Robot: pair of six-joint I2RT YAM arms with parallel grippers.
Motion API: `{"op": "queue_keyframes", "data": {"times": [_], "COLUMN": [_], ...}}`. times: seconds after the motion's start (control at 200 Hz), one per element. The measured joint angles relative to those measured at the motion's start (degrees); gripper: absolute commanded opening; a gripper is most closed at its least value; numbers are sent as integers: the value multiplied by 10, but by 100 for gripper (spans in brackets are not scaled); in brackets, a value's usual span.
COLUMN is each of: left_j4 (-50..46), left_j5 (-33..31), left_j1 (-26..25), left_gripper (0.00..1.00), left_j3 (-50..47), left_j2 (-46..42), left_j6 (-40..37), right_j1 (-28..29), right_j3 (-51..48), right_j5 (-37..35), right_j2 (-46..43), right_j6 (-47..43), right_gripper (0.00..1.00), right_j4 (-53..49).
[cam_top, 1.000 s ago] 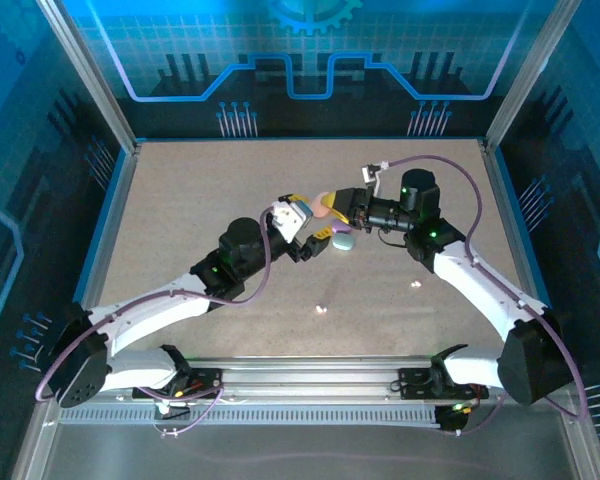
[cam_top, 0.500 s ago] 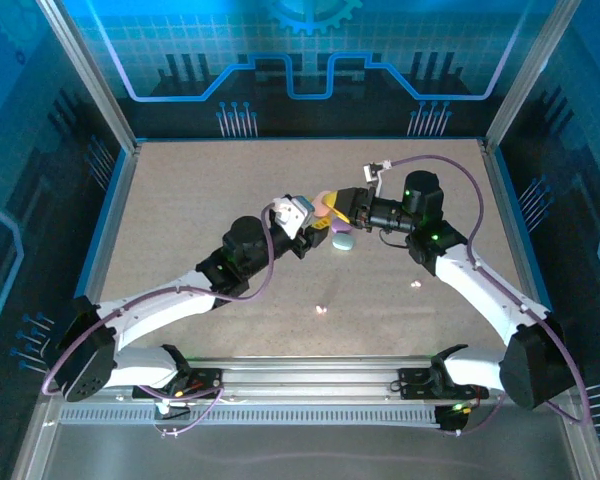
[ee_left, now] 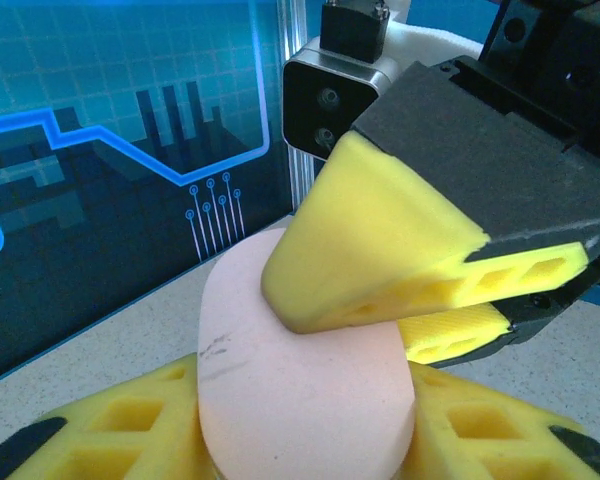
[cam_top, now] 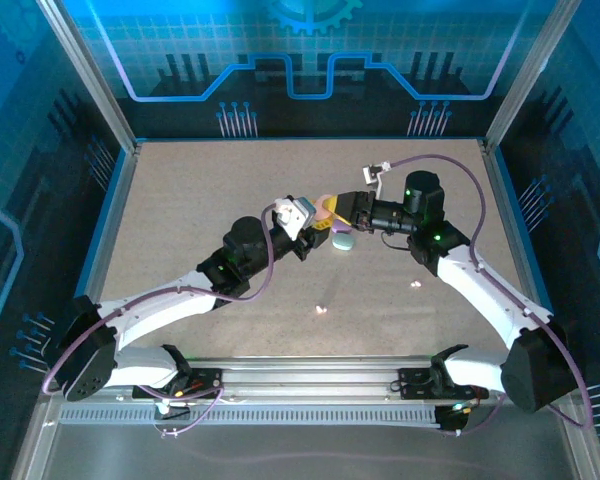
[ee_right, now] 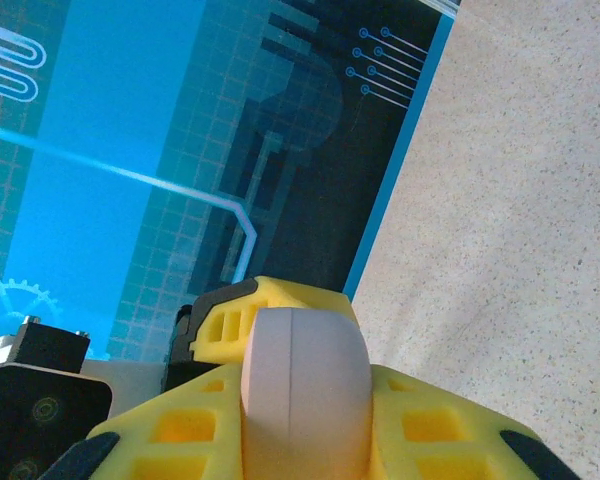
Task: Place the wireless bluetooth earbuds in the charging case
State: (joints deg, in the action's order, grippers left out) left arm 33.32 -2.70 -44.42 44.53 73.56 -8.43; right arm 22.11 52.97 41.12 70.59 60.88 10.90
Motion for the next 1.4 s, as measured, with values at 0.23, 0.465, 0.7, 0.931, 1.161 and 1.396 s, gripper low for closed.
{"op": "queue_keyframes", "data": {"times": [0.23,0.465,0.7,0.931,1.161,1.396], "left_j4": [-1,-14,-108,-243,-316,-347], "left_j5": [5,17,79,177,211,221], "left_j1": [0,1,4,16,19,20], "left_gripper": [38,29,29,30,30,30], "left_j3": [0,0,19,75,103,118], "left_j2": [0,-1,-30,-50,-50,-48], "left_j6": [-1,-12,-72,-132,-162,-176], "right_j1": [0,0,-9,-31,-31,-31], "right_j3": [6,14,65,149,164,164], "right_j5": [2,3,48,133,197,219], "right_j2": [-1,-1,-1,32,57,57], "right_j6": [-20,-40,-135,-267,-341,-372], "right_gripper": [21,29,39,40,46,44], "right_j4": [-17,-46,-185,-328,-418,-456]}}
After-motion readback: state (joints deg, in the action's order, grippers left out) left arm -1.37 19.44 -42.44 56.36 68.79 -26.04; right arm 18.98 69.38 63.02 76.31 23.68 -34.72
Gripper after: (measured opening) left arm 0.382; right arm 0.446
